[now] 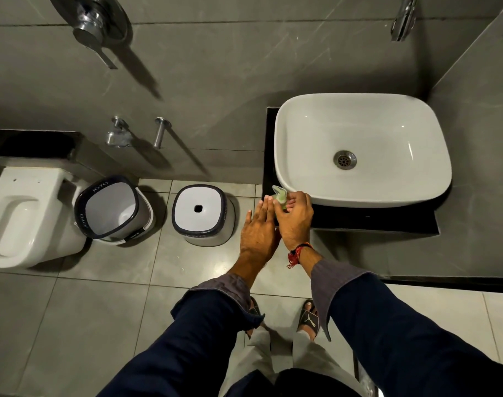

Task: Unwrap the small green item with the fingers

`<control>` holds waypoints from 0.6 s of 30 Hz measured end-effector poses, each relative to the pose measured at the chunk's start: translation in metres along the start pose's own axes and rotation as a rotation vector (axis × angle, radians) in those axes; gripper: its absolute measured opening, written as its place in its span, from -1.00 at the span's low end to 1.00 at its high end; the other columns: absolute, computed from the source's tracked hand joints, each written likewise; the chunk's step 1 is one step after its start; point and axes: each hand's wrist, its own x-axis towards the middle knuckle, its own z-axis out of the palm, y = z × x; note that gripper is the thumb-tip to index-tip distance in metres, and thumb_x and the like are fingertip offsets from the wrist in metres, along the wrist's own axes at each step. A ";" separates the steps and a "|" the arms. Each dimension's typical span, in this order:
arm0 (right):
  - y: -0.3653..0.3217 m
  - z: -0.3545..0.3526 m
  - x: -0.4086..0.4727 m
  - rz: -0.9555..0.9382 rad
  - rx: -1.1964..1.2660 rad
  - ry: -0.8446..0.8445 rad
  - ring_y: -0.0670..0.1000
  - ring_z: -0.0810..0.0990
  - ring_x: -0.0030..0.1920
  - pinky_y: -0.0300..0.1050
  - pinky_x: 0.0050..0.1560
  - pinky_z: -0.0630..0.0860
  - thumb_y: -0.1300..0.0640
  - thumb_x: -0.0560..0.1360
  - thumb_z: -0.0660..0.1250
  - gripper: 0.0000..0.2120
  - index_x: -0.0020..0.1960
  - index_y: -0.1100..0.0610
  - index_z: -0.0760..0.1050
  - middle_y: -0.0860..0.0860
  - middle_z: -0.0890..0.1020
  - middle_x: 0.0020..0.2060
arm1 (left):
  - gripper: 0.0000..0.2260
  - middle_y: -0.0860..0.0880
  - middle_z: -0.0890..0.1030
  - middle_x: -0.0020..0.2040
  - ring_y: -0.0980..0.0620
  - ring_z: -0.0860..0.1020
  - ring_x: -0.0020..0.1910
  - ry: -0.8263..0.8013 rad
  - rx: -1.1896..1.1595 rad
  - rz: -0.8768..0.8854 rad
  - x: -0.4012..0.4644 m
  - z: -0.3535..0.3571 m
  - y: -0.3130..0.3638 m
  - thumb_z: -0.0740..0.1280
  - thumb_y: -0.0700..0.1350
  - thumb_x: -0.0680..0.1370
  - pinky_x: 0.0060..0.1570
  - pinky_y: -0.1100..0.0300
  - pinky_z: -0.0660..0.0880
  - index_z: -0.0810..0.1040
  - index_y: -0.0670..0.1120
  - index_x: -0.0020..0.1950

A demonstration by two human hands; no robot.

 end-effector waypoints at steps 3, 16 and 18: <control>-0.001 -0.001 0.001 0.006 0.027 0.002 0.13 0.66 0.03 0.11 0.08 0.71 0.06 0.48 0.55 -0.66 0.09 0.23 0.52 0.14 0.60 0.05 | -0.29 -0.09 -0.17 0.70 -0.06 -0.14 0.69 0.004 -0.004 0.000 0.000 0.001 -0.001 0.11 0.12 0.71 0.67 -0.06 -0.08 -0.20 -0.12 0.68; 0.002 -0.006 -0.002 -0.054 -0.008 -0.064 0.14 0.64 0.18 0.07 0.23 0.67 0.03 0.52 0.51 -0.62 0.23 0.20 0.54 0.14 0.59 0.16 | -0.26 -0.09 -0.17 0.70 -0.07 -0.14 0.69 -0.001 0.019 0.000 0.004 0.005 -0.002 0.12 0.17 0.69 0.67 -0.05 -0.10 -0.20 -0.11 0.68; 0.005 -0.006 -0.004 -0.074 -0.022 -0.095 0.14 0.61 0.27 0.09 0.33 0.61 0.08 0.54 0.48 -0.61 0.29 0.23 0.54 0.15 0.58 0.22 | -0.25 -0.09 -0.18 0.70 -0.07 -0.15 0.69 -0.004 0.032 0.004 0.004 0.005 -0.002 0.12 0.18 0.69 0.67 -0.05 -0.10 -0.22 -0.11 0.68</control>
